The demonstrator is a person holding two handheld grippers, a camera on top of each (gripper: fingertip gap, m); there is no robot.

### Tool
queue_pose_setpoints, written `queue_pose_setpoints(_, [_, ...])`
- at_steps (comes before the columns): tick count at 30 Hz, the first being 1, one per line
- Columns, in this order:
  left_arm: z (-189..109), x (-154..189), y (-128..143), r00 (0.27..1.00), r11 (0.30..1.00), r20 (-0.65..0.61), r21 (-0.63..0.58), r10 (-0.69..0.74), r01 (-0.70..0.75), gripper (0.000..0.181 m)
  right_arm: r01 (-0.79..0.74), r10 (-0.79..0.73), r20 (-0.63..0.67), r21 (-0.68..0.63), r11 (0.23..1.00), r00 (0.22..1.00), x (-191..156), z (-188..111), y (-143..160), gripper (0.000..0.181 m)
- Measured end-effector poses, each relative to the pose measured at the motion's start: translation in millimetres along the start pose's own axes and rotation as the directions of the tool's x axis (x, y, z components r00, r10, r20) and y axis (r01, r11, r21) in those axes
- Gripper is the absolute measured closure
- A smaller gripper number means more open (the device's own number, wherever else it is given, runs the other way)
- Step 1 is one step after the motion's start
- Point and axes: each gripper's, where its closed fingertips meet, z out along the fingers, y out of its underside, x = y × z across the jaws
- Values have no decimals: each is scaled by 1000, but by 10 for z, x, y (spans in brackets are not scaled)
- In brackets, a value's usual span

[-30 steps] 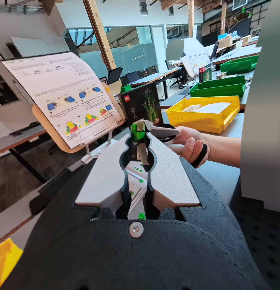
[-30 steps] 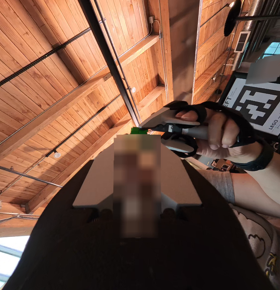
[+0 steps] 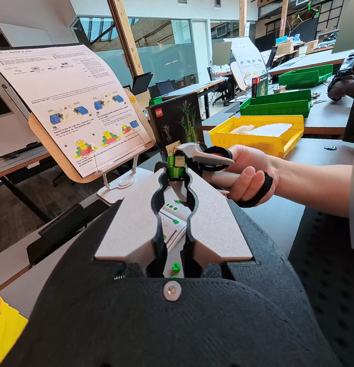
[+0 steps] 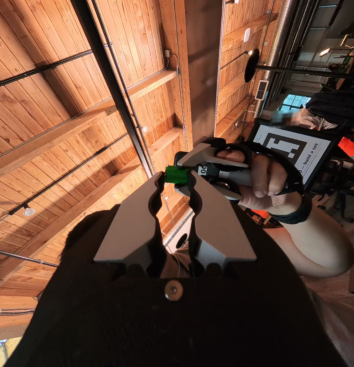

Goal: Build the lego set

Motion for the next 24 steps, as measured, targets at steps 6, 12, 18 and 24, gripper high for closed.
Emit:
queue_pose_setpoints(6, [3, 9, 1, 999, 999, 15, -12, 37, -37, 168, 23, -23, -11, -2, 1000, 1000, -1, -5, 5, 161])
queue_pose_setpoints(12, [-23, -17, -23, 1000, 1000, 13, 1, 14, -14, 168, 39, -39, -8, 1, 999, 999, 15, 38, -9, 159])
queue_pose_setpoints(18, [-130, -29, -201, 966, 961, -113, 127, -231, 245, 168, 341, -348, -266, -73, 937, 899, 99, 59, -15, 117])
queue_pose_setpoints(24, [-301, -100, -332, 823, 820, -295, 173, -486, 546, 168, 812, -873, -307, -342, 473, 379, -71, -31, -79, 115])
